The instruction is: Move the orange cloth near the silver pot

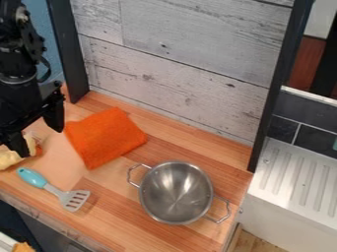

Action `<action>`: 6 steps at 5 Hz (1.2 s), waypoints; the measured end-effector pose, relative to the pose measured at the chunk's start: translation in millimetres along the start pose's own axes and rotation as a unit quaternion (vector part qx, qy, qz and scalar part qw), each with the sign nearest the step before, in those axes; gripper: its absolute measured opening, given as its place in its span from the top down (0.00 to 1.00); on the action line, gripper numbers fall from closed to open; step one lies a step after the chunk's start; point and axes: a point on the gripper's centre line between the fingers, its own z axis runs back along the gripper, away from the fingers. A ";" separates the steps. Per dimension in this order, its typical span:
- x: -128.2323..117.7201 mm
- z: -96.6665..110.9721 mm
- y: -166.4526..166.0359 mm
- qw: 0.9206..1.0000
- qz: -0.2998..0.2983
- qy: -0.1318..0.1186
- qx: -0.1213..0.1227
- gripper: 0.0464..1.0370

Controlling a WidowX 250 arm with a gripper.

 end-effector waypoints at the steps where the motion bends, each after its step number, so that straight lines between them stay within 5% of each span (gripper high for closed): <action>1: -2.8 -5.8 2.0 1.000 -0.001 0.007 0.012 0.04; 3: -10.7 -20.0 -29.0 0.993 -0.017 -0.040 0.107 0.04; 4: -9.2 -29.9 -45.8 0.992 -0.023 -0.040 0.119 0.04; 6: -5.3 -53.9 -78.5 0.997 -0.006 0.006 0.072 0.04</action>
